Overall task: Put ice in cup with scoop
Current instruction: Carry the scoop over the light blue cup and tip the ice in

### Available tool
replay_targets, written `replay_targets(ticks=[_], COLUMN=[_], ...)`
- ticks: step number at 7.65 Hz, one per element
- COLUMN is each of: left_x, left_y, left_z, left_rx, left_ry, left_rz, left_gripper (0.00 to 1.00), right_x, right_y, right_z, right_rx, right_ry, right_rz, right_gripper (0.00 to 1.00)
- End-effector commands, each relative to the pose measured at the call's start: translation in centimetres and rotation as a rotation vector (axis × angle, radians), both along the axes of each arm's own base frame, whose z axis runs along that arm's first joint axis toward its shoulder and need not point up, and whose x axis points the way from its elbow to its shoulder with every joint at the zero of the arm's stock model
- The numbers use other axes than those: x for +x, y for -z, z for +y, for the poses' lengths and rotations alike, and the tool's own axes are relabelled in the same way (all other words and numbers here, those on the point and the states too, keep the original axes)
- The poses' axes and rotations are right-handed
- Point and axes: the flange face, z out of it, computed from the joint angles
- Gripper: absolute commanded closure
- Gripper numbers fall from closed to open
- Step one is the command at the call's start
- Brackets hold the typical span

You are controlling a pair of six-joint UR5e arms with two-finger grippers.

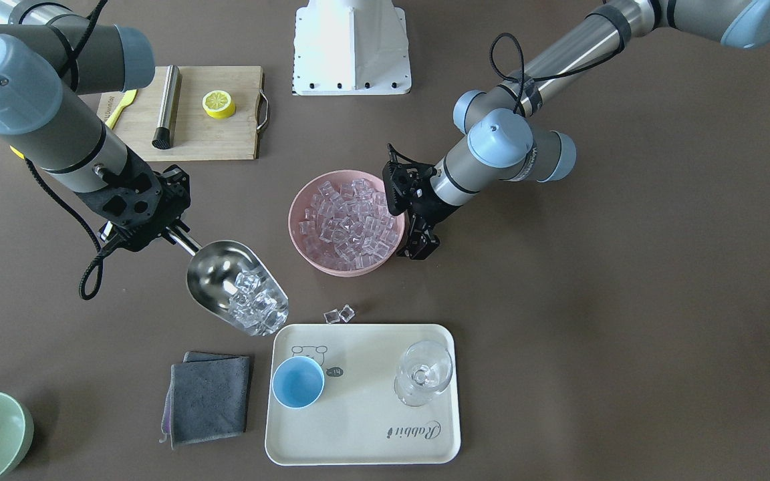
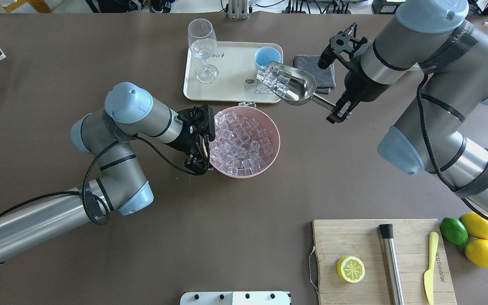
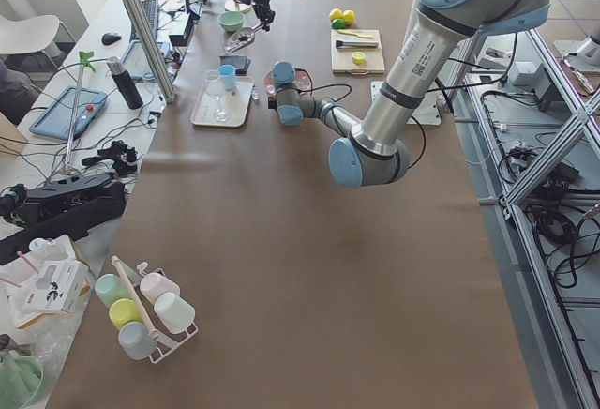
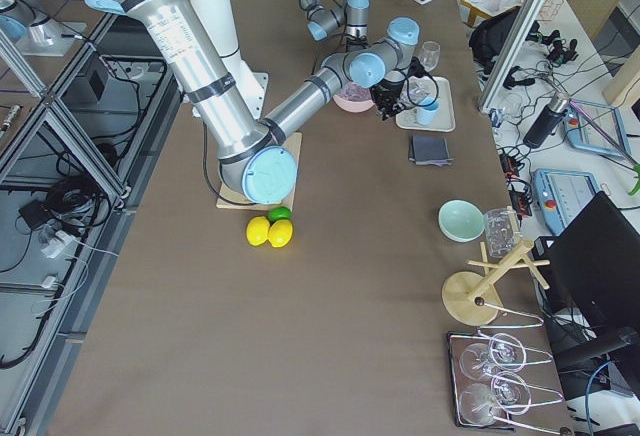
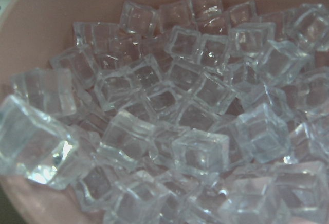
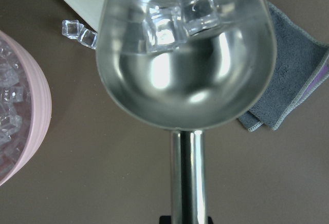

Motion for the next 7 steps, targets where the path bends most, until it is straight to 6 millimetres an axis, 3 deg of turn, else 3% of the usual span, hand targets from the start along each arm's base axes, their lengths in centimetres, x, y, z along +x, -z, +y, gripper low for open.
replay_targets(ticks=[1,2,4,7], left_x=[-0.5,-0.7,-1.2,-3.5], left_y=[-0.5,-0.7,-0.8,-0.2], left_z=[-0.2,-0.4,-0.9,-2.5], left_rx=[-0.001,-0.002,-0.005,-0.005], left_ry=[0.005,0.008,0.014,0.04], left_rz=[-0.004,-0.005,-0.006,0.003], left_gripper=[0.01,0.01,0.01,0.01], right_x=[-2.3,-2.5,-3.6,-3.0], right_y=[2.6,2.6,4.5,6.5], right_z=[-4.2,-4.4,-6.5,-6.7], right_rx=[-0.037,-0.058,-0.07,-0.062], right_ry=[0.077,0.118,0.204,0.27], right_rz=[0.148,0.191,0.273,0.373], right_gripper=[1.0,1.0,1.0,1.0])
